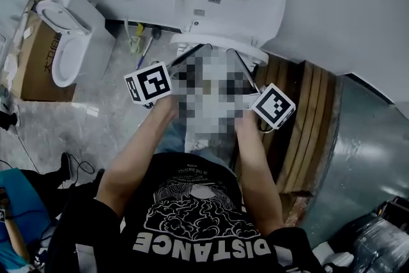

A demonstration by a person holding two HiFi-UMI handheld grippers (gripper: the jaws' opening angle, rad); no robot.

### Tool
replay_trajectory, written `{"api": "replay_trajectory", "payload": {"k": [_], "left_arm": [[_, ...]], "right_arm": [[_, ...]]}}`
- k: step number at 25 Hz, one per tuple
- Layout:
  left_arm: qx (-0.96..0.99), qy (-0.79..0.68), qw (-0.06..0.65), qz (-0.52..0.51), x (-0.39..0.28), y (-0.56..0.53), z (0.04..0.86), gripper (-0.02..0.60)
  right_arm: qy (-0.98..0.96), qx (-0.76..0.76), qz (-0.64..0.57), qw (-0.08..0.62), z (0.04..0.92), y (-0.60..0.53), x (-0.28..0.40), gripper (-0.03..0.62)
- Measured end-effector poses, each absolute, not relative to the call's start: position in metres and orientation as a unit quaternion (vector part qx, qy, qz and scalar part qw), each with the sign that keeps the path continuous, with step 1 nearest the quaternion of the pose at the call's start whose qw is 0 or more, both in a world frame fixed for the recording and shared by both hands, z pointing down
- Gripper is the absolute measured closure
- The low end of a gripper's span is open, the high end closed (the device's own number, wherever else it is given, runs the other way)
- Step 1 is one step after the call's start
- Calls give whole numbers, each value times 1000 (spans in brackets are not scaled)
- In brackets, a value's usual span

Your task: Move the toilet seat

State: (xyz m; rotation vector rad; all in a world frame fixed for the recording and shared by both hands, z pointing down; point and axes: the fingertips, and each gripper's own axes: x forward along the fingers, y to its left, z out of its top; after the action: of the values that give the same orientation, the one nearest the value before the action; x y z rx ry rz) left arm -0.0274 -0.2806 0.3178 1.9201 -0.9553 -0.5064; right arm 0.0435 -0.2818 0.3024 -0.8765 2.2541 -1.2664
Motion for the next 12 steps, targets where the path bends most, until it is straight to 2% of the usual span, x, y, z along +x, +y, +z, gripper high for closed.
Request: {"api": "replay_trajectory", "payload": {"k": [6, 12], "left_arm": [[785, -394, 439, -190, -32, -335, 308, 481], [792, -376, 439, -196, -34, -362, 301, 483]], "right_arm": [[802, -330, -454, 207, 294, -335, 40, 528], [819, -331, -418, 212, 280, -364, 35, 531]]}}
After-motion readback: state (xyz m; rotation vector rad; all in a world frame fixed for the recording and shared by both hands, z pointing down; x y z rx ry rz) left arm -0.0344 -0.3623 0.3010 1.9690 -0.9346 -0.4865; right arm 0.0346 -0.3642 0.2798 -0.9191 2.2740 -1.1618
